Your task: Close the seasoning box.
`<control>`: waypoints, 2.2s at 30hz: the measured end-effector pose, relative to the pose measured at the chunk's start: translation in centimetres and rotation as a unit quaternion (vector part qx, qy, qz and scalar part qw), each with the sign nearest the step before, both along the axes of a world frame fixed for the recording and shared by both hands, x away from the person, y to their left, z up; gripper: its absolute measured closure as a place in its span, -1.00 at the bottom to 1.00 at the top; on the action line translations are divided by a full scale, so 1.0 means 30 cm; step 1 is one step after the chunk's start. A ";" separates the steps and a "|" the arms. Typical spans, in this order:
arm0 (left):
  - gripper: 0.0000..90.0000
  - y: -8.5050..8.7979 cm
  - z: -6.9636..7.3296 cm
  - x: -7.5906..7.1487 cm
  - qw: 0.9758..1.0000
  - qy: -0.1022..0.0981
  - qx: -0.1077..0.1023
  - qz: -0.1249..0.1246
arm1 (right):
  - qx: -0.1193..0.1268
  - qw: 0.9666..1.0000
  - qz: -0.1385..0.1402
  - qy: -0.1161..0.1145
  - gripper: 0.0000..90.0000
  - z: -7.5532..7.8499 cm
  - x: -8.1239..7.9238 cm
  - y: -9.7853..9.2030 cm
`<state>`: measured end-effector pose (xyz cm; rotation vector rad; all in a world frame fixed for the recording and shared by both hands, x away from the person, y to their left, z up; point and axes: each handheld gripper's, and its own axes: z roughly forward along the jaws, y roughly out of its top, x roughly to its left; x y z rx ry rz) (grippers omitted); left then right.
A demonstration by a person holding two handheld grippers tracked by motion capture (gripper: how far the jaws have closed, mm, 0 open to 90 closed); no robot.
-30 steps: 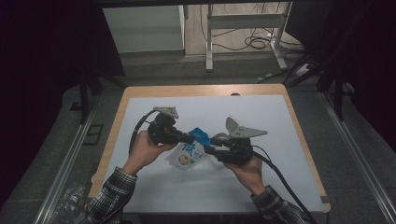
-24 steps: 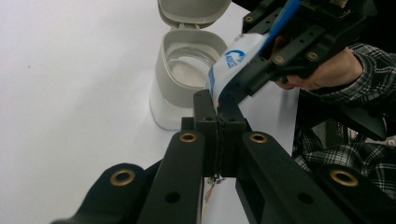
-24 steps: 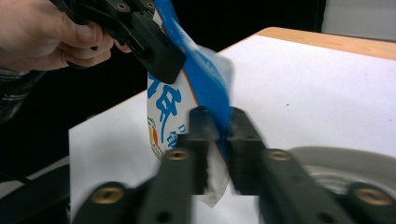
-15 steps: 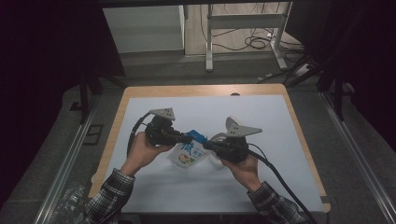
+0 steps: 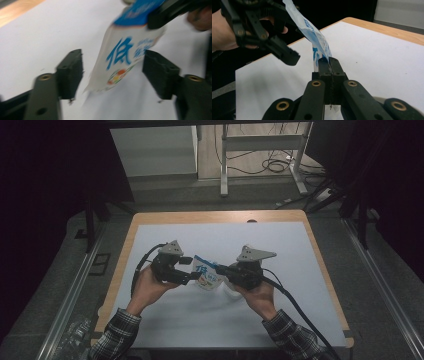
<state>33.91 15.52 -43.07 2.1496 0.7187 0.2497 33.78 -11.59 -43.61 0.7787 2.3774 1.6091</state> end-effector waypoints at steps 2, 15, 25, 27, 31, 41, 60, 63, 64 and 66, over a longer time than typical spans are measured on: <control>-0.51 0.009 -0.020 -0.007 1.000 -0.006 0.009 0.021 | -0.002 1.000 -0.001 0.000 1.00 0.005 0.005 0.003; -0.90 0.066 -0.181 -0.066 0.994 0.032 0.035 0.101 | -0.018 1.000 -0.010 0.005 0.99 0.032 0.046 0.060; -0.94 0.106 -0.310 -0.125 0.988 0.047 0.047 0.141 | -0.039 0.999 -0.015 0.001 0.99 0.047 0.087 0.142; -0.94 0.115 -0.334 -0.133 0.987 0.054 0.045 0.147 | -0.043 0.999 -0.015 -0.001 0.99 0.043 0.096 0.159; -0.94 0.122 -0.369 -0.148 0.984 0.053 0.050 0.161 | -0.053 0.998 -0.018 0.003 0.99 0.030 0.113 0.189; -0.99 0.127 -0.408 -0.163 0.983 0.037 0.048 0.175 | -0.065 0.997 -0.028 0.007 0.97 0.021 0.143 0.204; -0.99 0.127 -0.412 -0.165 0.983 0.033 0.048 0.176 | -0.082 0.996 -0.032 -0.013 0.44 0.046 0.122 0.184; -0.99 0.127 -0.412 -0.165 0.983 0.034 0.048 0.175 | -0.089 0.995 -0.030 -0.017 0.38 0.056 0.111 0.171; -0.99 0.127 -0.412 -0.166 0.983 0.033 0.048 0.176 | -0.093 0.995 -0.028 -0.017 0.38 0.059 0.105 0.165; -0.99 0.127 -0.412 -0.165 0.983 0.033 0.048 0.175 | -0.097 0.995 -0.026 -0.017 0.37 0.061 0.098 0.155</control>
